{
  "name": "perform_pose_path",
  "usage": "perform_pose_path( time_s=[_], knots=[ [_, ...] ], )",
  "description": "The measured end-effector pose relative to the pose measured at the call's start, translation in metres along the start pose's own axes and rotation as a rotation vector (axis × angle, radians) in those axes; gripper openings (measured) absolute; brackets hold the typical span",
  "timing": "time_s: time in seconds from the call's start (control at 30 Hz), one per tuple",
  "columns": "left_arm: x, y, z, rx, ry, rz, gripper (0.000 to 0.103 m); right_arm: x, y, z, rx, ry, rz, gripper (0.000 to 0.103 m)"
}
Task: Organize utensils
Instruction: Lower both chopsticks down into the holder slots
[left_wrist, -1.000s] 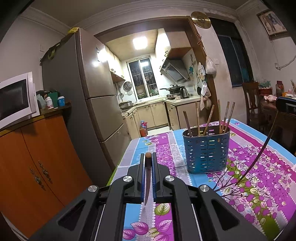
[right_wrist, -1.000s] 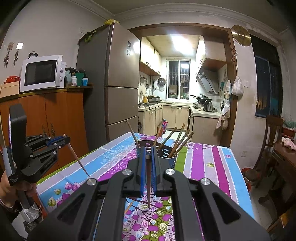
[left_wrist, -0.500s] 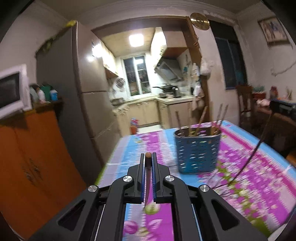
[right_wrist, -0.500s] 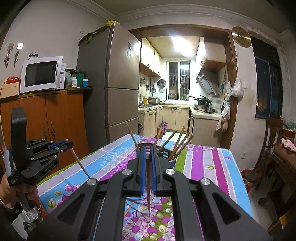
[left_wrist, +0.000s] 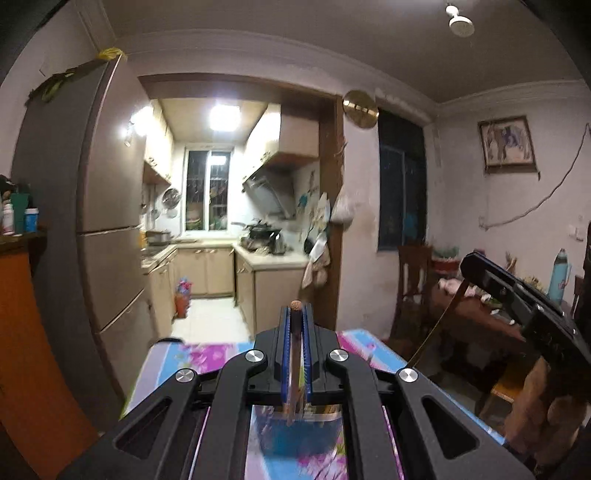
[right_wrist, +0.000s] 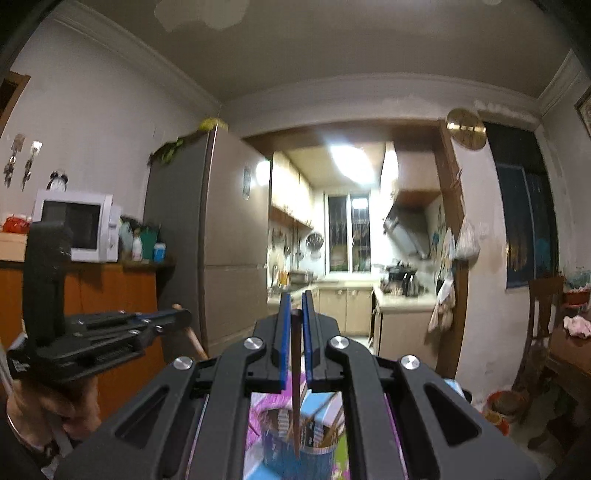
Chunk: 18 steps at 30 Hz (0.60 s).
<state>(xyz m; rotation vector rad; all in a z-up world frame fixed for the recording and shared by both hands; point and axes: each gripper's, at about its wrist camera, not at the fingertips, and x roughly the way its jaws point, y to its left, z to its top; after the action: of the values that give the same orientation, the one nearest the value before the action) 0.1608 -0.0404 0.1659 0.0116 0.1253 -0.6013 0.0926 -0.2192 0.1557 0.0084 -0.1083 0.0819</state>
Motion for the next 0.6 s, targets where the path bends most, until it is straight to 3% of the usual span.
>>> perform_pose_path(
  time_s=[0.13,0.4,0.6],
  knots=[
    [0.038,0.0,0.005,0.022,-0.024,0.02,0.007,0.024,-0.008,-0.002,0.004,-0.012,-0.02,0.005],
    [0.113,0.012,-0.032,0.008,0.101,0.063,0.007,0.074,-0.032,-0.04,0.079,0.067,-0.022,0.005],
    [0.14,0.021,-0.062,0.007,0.164,0.079,0.007,0.097,-0.039,-0.076,0.131,0.136,-0.042,0.005]
  ],
)
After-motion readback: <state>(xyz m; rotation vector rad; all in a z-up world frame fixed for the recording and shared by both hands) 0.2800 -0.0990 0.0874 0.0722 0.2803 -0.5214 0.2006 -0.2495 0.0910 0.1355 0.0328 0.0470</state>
